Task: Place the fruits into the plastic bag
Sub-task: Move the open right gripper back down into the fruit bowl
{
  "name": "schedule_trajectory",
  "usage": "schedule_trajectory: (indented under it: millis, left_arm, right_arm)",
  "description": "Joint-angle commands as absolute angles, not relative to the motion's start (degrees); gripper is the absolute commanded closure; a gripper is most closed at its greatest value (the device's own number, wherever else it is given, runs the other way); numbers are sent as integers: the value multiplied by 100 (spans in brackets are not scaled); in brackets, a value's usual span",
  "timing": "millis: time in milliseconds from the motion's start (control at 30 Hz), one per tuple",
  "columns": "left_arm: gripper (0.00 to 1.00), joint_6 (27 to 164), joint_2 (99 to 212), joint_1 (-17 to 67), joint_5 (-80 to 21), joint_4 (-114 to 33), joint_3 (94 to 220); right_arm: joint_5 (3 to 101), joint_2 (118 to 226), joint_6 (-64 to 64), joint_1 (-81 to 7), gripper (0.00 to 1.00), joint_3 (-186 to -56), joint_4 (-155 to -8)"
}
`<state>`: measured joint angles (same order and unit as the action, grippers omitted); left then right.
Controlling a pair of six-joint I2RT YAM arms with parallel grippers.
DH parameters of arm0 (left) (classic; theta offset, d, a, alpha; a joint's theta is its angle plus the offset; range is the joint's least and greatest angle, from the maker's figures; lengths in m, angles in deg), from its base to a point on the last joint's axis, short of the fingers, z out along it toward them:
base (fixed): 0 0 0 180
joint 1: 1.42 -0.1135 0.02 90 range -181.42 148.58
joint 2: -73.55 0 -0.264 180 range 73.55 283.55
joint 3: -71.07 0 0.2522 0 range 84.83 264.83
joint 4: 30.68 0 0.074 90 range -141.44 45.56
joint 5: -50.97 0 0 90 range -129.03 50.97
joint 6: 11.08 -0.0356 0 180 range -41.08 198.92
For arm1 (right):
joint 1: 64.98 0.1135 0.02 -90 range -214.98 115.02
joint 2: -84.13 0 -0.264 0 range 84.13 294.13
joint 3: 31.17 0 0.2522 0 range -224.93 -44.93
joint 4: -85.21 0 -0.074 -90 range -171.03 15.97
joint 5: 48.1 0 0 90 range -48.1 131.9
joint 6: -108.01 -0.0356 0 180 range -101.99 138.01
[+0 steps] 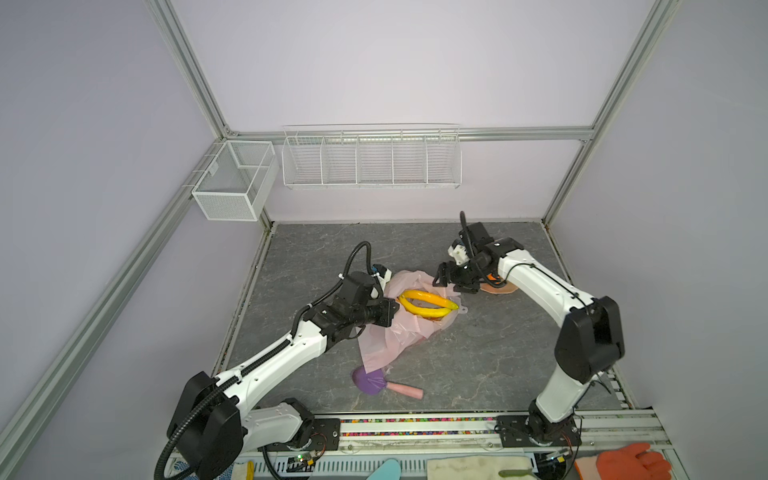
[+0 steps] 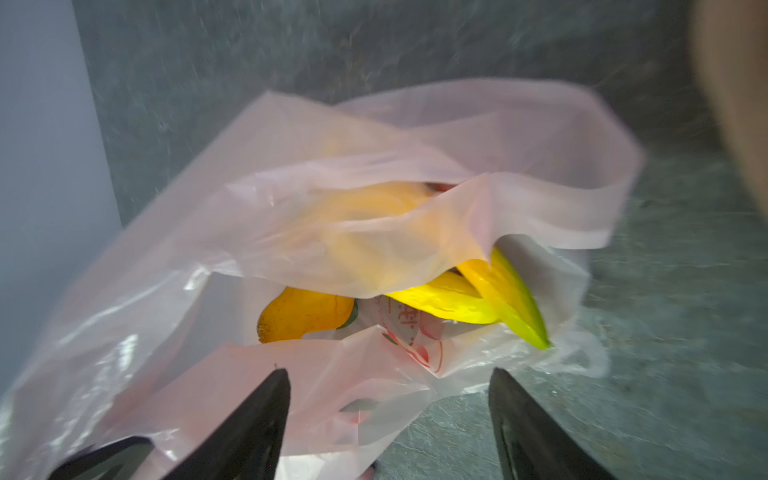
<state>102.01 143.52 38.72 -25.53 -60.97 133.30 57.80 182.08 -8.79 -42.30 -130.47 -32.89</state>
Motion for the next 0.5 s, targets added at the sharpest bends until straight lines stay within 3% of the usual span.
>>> schedule_trajectory:
  millis: [0,200,467]
  left_arm:
    - [100,10265,14244,3892,-2601,-6008,13310]
    - [100,10276,14149,3892,-2604,-5991,13258]
    - [100,10265,13980,3892,-2615,-6054,13192]
  right_arm:
    - [5334,17958,-554,-4593,19,-13080,-2887]
    - [3492,18517,-31,-5480,19,-13542,-2184]
    - [3258,19617,64,-5830,28,-13908,-2572]
